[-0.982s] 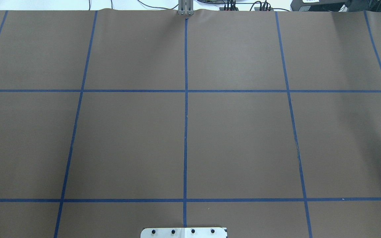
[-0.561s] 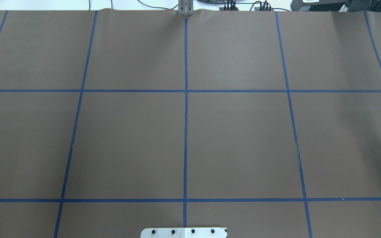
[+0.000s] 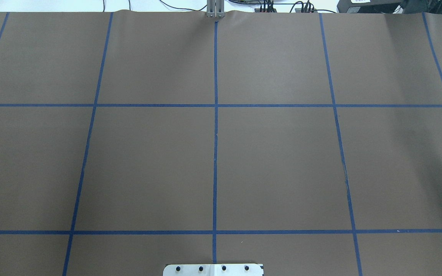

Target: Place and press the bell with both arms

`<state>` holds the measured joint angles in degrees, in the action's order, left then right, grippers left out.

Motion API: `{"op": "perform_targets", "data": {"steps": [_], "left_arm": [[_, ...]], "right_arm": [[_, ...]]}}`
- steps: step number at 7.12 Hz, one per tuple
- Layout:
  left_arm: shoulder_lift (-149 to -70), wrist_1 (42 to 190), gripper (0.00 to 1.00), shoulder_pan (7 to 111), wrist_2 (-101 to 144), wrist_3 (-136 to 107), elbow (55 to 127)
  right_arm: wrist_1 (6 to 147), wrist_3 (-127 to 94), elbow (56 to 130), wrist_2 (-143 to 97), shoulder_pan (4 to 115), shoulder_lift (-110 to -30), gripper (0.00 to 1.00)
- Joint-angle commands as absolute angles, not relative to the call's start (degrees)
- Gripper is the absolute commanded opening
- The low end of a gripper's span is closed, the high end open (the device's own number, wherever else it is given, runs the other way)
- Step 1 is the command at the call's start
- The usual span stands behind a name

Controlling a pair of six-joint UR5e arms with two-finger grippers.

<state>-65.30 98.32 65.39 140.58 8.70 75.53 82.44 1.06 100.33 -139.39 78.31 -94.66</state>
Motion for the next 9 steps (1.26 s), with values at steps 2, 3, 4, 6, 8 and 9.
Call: {"op": "perform_targets", "data": {"steps": [2,3,4,6,8,9], "left_arm": [[-65.2,90.2,0.19,65.3,142.7,8.5,85.6],[-66.3,78.3,0.19,65.3,142.6,8.9,94.1],[-69.8,68.0,0.19,65.3,142.4,8.9,100.3],[-82.9,55.9,0.19,65.3,142.6,8.4,103.2],[-99.4,47.8,0.20,64.0,142.6,6.6,101.1],[-105.8,47.4,0.20,61.1,142.7,0.0,100.7]], "right_arm": [[82.5,1.1,100.4,-139.5,78.3,-94.7,1.00],[82.5,1.1,100.4,-139.5,78.3,-94.7,1.00],[82.5,1.0,100.3,-139.5,78.3,-94.7,1.00],[82.5,0.8,100.2,-139.0,78.3,-94.0,1.00],[82.5,0.7,100.4,-139.2,78.3,-93.6,1.00],[82.5,0.7,100.4,-139.2,78.3,-93.6,1.00]]}}
